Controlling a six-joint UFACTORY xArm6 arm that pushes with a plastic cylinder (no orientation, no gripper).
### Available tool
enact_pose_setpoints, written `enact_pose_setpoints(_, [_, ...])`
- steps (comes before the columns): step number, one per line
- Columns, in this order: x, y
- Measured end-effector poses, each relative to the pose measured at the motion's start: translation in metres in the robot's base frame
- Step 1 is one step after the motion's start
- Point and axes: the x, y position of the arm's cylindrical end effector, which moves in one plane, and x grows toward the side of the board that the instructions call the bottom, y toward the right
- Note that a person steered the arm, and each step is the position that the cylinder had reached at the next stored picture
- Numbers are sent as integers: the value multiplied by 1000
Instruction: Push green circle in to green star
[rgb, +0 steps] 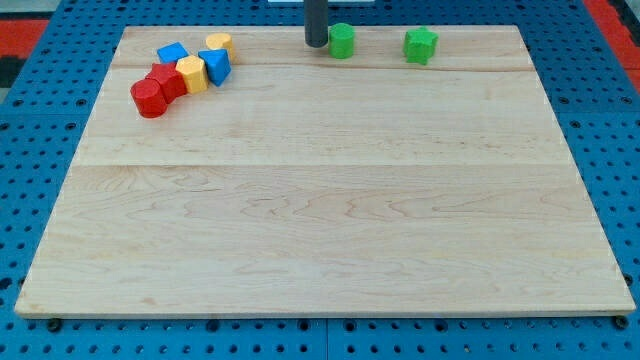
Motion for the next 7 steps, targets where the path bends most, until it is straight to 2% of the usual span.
enact_pose_setpoints(1, [-25,-2])
enact_pose_setpoints(2, [-22,19])
enact_pose_setpoints(3, [-2,42])
enact_pose_setpoints(6, [39,12])
enact_pose_setpoints(7, [49,28])
